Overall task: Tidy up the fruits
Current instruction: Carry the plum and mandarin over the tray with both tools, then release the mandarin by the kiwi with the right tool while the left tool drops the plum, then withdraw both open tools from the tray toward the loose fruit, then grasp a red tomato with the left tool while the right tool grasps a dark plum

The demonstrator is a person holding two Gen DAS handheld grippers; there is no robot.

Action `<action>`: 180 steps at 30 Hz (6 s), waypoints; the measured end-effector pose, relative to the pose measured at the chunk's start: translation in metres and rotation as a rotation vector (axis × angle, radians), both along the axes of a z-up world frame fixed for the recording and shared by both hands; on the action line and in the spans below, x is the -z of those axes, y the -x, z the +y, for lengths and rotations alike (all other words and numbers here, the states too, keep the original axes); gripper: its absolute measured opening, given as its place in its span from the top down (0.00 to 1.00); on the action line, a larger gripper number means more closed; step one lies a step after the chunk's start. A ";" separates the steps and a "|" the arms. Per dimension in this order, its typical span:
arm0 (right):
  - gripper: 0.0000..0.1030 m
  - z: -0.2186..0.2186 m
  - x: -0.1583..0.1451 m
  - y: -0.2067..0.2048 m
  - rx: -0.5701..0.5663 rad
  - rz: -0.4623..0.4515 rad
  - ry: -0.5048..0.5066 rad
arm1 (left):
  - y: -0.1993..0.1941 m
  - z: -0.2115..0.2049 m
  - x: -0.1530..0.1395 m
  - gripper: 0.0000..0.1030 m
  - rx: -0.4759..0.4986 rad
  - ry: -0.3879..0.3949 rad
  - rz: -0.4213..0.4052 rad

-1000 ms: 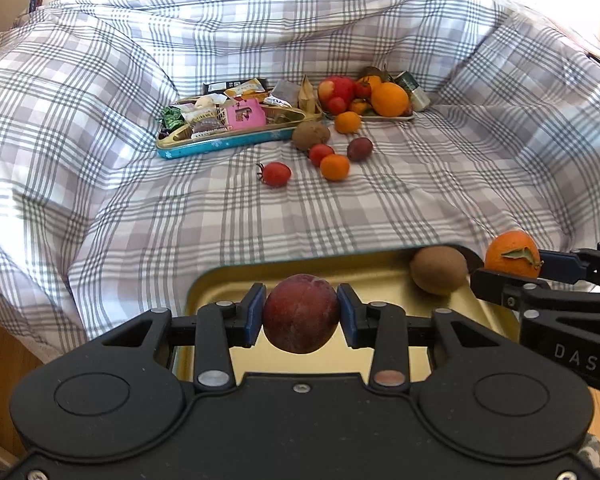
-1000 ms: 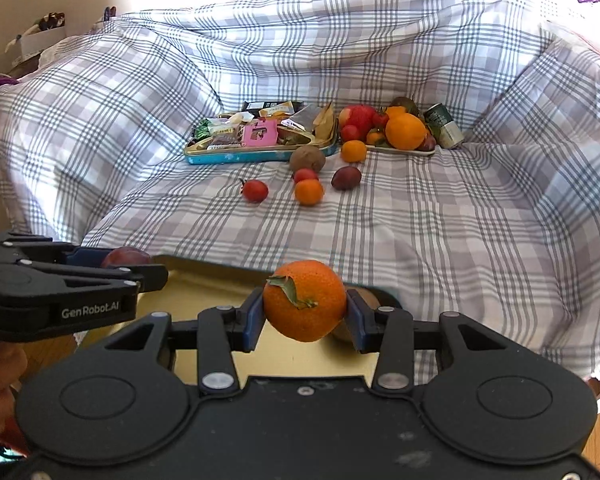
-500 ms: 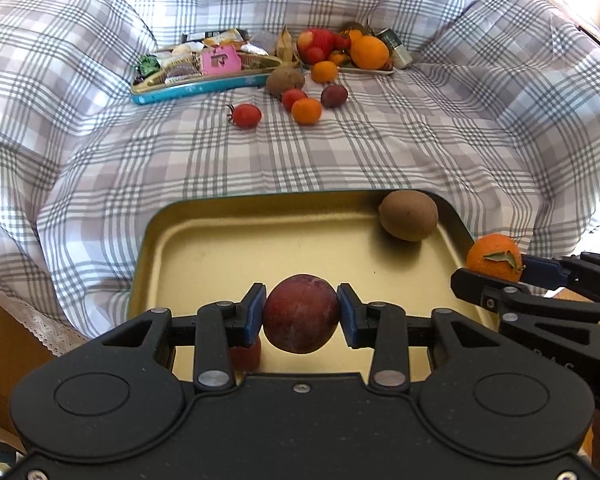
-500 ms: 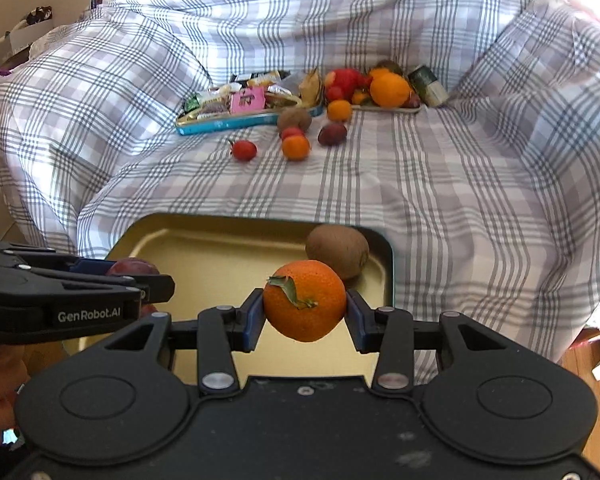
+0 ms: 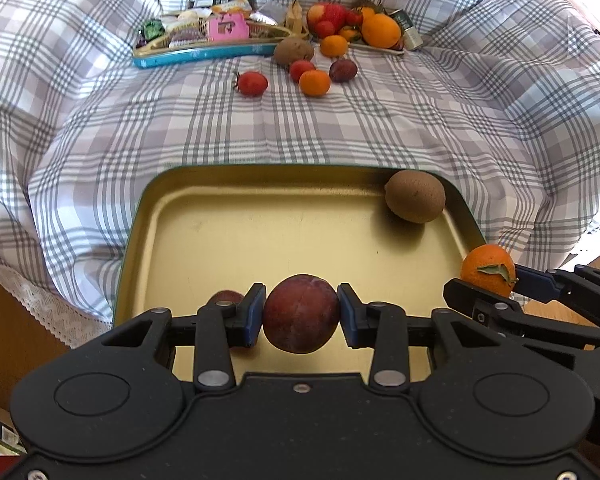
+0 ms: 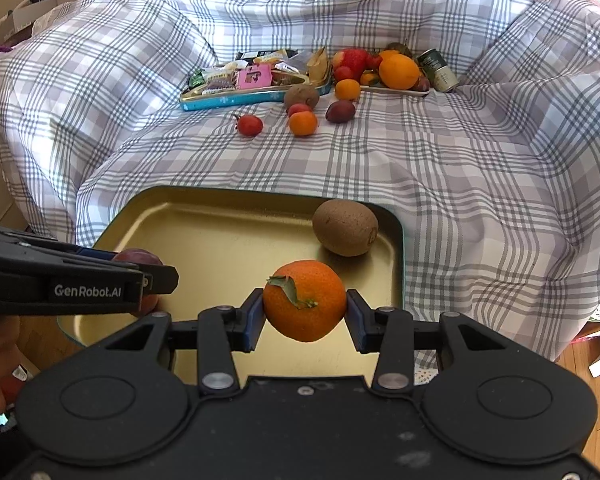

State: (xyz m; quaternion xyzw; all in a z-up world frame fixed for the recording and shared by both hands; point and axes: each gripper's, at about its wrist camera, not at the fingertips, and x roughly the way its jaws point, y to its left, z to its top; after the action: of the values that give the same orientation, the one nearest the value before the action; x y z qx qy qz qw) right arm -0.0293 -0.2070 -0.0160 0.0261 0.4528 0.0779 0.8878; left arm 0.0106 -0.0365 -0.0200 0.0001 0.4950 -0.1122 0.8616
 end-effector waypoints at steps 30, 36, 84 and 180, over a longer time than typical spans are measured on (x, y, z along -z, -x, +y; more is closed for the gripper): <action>0.57 0.007 0.013 -0.006 -0.067 0.057 0.014 | -0.043 0.019 0.006 0.54 -0.128 -0.074 -0.078; 0.56 0.006 0.013 -0.005 -0.069 0.056 0.013 | -0.032 0.018 0.007 0.54 -0.125 -0.088 -0.067; 0.56 0.009 0.015 -0.006 -0.087 0.091 0.027 | -0.004 0.008 0.010 0.54 -0.107 -0.168 -0.033; 0.52 -0.016 0.042 -0.262 0.093 0.107 0.008 | -0.214 0.003 0.014 0.54 0.035 -0.095 -0.175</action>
State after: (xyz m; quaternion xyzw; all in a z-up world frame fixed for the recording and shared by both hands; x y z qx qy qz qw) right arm 0.2325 -0.2230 -0.0576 0.0479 0.4983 0.0332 0.8651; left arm 0.2249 -0.0335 -0.0345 0.0594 0.4224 -0.1031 0.8986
